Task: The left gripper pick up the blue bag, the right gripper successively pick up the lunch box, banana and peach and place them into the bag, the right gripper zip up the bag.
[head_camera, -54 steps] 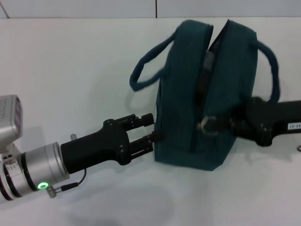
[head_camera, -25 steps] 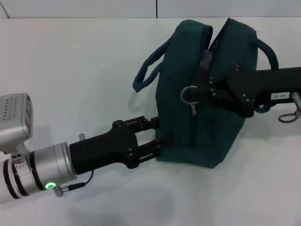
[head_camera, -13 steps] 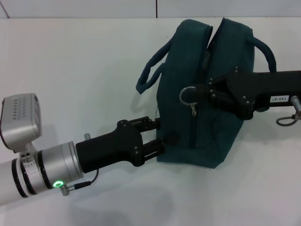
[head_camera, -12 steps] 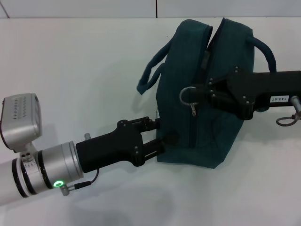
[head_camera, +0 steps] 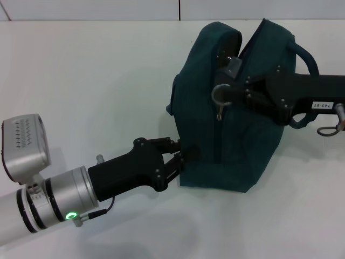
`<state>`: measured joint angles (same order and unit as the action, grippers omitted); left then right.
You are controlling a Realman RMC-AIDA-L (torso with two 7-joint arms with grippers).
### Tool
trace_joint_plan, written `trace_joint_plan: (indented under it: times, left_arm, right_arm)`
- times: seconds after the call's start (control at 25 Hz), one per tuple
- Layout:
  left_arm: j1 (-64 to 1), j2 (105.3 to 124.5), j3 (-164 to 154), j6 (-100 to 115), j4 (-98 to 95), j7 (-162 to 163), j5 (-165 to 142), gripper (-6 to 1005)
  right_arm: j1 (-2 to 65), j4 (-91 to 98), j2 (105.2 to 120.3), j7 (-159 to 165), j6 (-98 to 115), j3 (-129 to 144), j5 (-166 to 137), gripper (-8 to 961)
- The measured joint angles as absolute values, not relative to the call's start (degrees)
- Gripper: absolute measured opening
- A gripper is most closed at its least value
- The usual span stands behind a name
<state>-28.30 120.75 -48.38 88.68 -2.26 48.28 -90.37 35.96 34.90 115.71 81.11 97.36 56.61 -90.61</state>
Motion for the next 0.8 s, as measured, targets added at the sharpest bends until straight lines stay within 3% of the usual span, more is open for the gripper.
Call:
trace_joint_plan:
  times: [0.64, 0.8]
  left_arm:
    - [-28.14, 120.51, -48.52, 86.70, -1.74, 47.64, -90.36, 71]
    - [-28.04, 120.55, -48.30, 87.54, -1.70, 47.97, -88.97, 104]
  right_arm:
    - [31.77, 34.09, 115.50, 78.05, 93.14, 56.71, -80.35, 31]
    - [31.61, 34.07, 115.47, 78.04, 94.65, 58.28, -80.54, 32]
